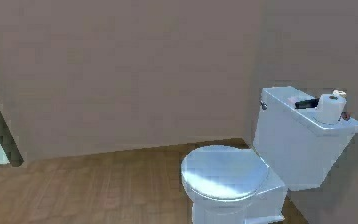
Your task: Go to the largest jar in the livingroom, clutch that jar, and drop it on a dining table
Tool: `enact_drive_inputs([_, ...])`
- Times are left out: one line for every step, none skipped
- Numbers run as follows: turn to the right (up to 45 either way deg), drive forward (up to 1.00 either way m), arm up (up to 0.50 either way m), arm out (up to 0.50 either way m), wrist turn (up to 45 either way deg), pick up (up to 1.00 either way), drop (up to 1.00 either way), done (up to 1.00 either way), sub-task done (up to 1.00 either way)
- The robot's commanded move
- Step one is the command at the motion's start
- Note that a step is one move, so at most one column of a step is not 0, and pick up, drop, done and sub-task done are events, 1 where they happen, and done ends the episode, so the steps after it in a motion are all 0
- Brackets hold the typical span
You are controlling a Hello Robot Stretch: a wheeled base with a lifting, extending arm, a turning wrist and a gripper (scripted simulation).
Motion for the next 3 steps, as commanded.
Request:
enact_drive_inputs([0.0, 0.20, 0.00, 0.00, 0.0, 0.00, 0.00, 0.00, 0.00])
enact_drive_inputs([-6.0, 0.00, 0.00, 0.00, 0.0, 0.00, 0.00, 0.00, 0.00])
enact_drive_inputs([0.0, 0.30, 0.00, 0.00, 0.0, 0.00, 0.00, 0.00, 0.00])
